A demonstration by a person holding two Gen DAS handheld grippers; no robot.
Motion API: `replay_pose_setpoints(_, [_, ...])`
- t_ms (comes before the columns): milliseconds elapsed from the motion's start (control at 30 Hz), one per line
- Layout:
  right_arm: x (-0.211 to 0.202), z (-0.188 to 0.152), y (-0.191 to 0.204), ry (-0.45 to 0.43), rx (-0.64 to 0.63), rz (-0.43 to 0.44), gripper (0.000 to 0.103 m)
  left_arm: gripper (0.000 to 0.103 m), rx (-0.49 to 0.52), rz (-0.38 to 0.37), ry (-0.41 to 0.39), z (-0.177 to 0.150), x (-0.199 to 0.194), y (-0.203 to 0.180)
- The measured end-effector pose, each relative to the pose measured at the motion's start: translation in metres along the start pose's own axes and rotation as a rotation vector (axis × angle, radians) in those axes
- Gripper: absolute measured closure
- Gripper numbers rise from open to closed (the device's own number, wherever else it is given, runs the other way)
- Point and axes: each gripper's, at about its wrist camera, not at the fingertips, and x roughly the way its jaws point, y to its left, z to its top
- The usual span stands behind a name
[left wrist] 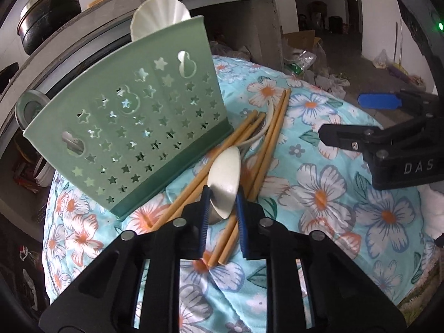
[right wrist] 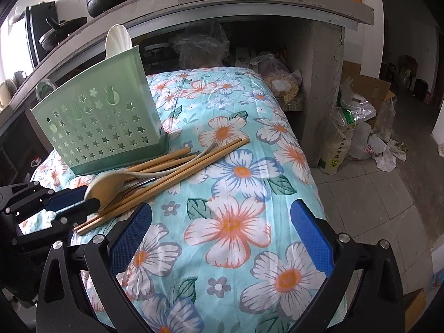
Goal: Organize utensils
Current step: 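Close the left tool on the white ceramic spoon beside the chopsticks, then lift the ceramic spoon with the left tool while the right tool grasps the wooden chopsticks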
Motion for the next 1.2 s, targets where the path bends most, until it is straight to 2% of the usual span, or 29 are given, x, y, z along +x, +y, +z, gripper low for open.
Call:
replay_pose_setpoints(200, [0.001,0.0,0.001,0.003,-0.002,-0.001,0.006,0.094,-0.063,0.007,-0.016,0.004,-0.003,0.016])
replay_pose_setpoints(600, [0.005,-0.001,0.0,0.012,0.001,-0.003,0.006,0.094,-0.106,-0.012,0.01,0.007,0.018,0.02])
replay_pose_setpoints(1200, [0.009,-0.001,-0.002,0.023,0.013,-0.003,0.006,0.094,-0.1,-0.015,0.006,0.006,0.031,0.01])
